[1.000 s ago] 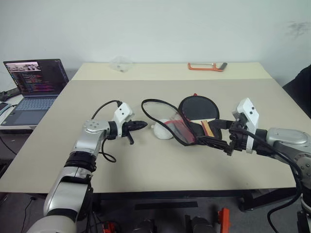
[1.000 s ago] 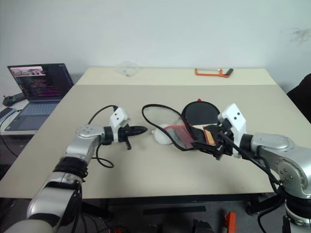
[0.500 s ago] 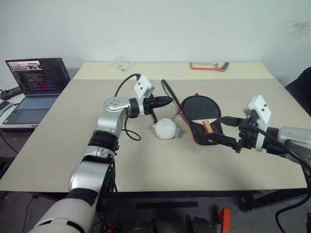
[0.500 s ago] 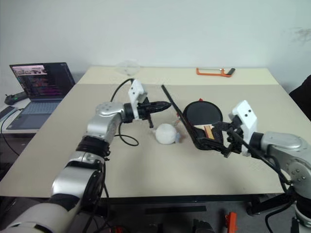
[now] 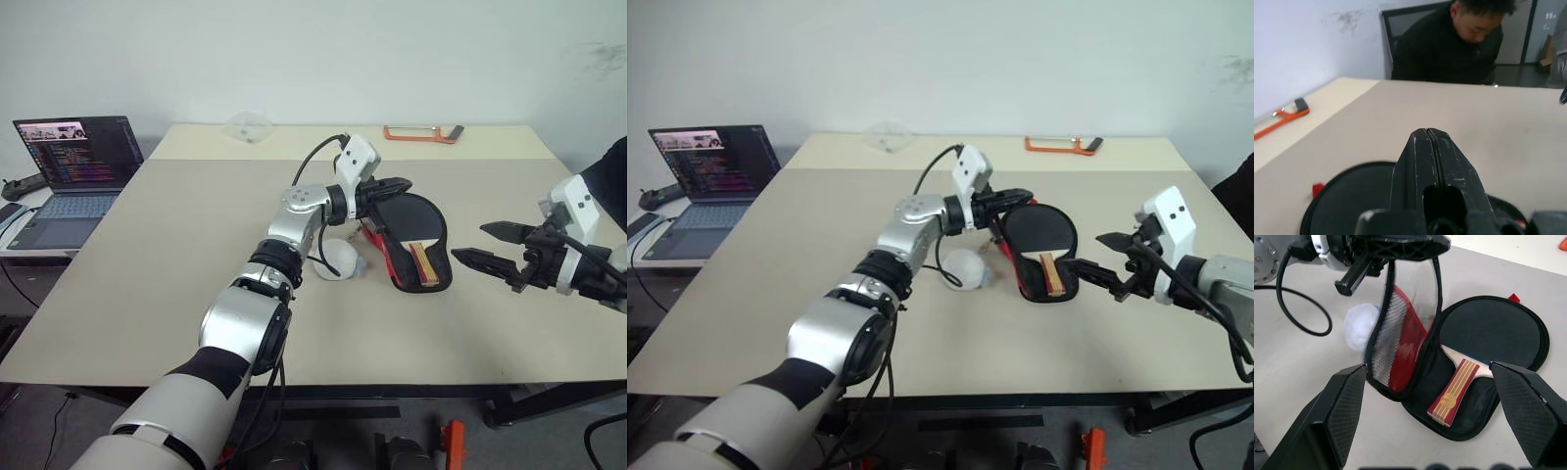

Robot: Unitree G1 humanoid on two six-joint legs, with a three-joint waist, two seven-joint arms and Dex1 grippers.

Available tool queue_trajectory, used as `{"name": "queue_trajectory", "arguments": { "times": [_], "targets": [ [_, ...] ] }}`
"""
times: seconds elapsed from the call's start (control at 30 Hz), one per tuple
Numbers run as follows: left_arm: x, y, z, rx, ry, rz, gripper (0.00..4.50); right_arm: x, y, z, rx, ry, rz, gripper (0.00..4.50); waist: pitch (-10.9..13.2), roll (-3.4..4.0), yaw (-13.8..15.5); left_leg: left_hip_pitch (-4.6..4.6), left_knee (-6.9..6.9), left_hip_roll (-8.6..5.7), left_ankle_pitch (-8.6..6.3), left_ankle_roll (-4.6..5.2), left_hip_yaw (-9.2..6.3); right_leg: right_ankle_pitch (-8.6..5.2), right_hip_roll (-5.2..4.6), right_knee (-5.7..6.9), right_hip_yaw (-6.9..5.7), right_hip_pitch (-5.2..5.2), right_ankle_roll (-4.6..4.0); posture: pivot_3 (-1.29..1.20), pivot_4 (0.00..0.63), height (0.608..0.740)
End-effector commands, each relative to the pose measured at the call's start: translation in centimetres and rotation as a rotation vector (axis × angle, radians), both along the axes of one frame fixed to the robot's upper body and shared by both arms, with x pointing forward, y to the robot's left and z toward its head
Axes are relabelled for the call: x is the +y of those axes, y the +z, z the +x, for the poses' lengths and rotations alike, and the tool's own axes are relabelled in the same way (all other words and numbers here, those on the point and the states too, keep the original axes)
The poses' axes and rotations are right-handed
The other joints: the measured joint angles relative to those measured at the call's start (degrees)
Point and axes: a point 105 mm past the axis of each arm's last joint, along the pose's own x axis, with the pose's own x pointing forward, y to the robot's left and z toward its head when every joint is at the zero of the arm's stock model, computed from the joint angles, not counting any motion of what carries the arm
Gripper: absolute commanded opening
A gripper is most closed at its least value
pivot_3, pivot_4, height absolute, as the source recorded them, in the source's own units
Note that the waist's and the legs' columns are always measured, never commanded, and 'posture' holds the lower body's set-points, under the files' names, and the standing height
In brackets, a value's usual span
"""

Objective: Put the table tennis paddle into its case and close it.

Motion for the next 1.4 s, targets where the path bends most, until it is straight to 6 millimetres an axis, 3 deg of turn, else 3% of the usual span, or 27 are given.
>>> {"name": "queue_trajectory", "arguments": {
  "times": [0.03,0.17,0.37,0.57,0.77,0.93,1.0,1.1,1.17,1.3,1.4],
  "targets": [
    [-1.0,1.6,-0.4,-0.087,-0.017,0.011,0.01,0.5,0.7,-0.2,-0.041,0.009,0.007,4.39,0.0,-0.01,0.2,-0.01,0.01,-0.01,0.00,0.00,0.00,0.01,0.00,-0.01,0.00,0.00,0.01,0.00,0.150,0.740],
    [0.7,3.9,0.0,-0.081,-0.010,-0.125,0.01,0.6,0.4,-0.6,-0.032,0.011,0.015,4.39,0.0,-0.01,0.2,-0.03,0.01,-0.01,0.00,-0.01,0.00,0.01,-0.01,-0.02,0.02,-0.03,0.02,0.00,0.150,0.740],
    [3.2,1.9,-0.4,-0.082,-0.052,-0.059,0.01,1.8,0.4,-1.4,-0.032,0.066,0.050,4.39,0.0,0.01,0.1,0.00,0.00,-0.01,0.00,-0.01,0.03,0.01,0.00,0.02,0.06,-0.04,0.02,0.00,0.150,0.740],
    [8.8,2.3,-0.9,-0.101,-0.023,-0.031,0.01,3.0,0.4,-1.9,-0.023,0.121,0.076,4.39,0.0,0.00,-0.1,0.00,0.02,0.02,0.00,-0.01,0.01,0.02,0.03,0.05,0.07,-0.07,0.01,0.00,0.150,0.740],
    [12.3,3.2,-2.6,-0.106,-0.018,0.019,0.01,3.9,0.3,-1.7,-0.021,0.150,0.099,4.39,0.0,0.01,0.0,-0.01,0.05,0.01,0.00,-0.01,-0.02,0.02,0.02,0.04,0.07,-0.04,0.01,0.00,0.150,0.740],
    [16.2,0.9,-3.7,-0.038,0.023,0.169,0.01,4.7,0.5,-1.6,-0.029,0.182,0.107,4.39,0.0,0.04,-0.3,0.03,0.04,0.04,0.01,-0.02,-0.02,0.02,0.05,0.07,0.08,-0.06,0.00,0.00,0.150,0.740],
    [18.5,0.2,-3.0,0.008,0.121,0.175,0.01,4.9,0.5,-1.5,-0.029,0.190,0.108,4.39,0.0,0.03,-0.3,0.03,0.05,0.04,0.01,-0.01,-0.03,0.02,0.05,0.09,0.07,-0.05,0.00,0.00,0.150,0.740],
    [20.5,-1.0,-2.7,0.056,0.183,0.204,0.01,5.0,0.4,-1.5,-0.027,0.195,0.109,4.39,0.0,0.03,-0.2,0.02,0.09,0.04,0.00,0.00,-0.05,0.03,0.05,0.10,0.05,-0.03,-0.01,0.00,0.150,0.740],
    [22.0,-2.9,-2.6,0.111,0.233,0.253,0.01,5.2,0.4,-1.5,-0.023,0.203,0.109,4.39,0.0,0.03,-0.2,0.03,0.09,0.04,0.00,0.00,-0.04,0.03,0.05,0.11,0.04,-0.03,-0.01,0.00,0.150,0.740],
    [22.6,-5.9,-2.2,0.151,0.287,0.362,0.01,5.5,0.3,-1.5,-0.015,0.223,0.110,4.39,0.0,0.02,-0.1,0.04,0.08,0.04,0.00,0.00,-0.03,0.03,0.05,0.12,0.06,-0.04,-0.01,0.00,0.150,0.740],
    [20.9,-6.8,-1.9,0.150,0.257,0.376,0.01,5.9,0.2,-1.8,-0.007,0.250,0.099,4.39,0.0,0.00,0.1,0.01,0.10,0.04,0.00,0.00,-0.05,0.04,0.05,0.12,0.03,-0.03,-0.01,0.00,0.150,0.740]
  ]
}}
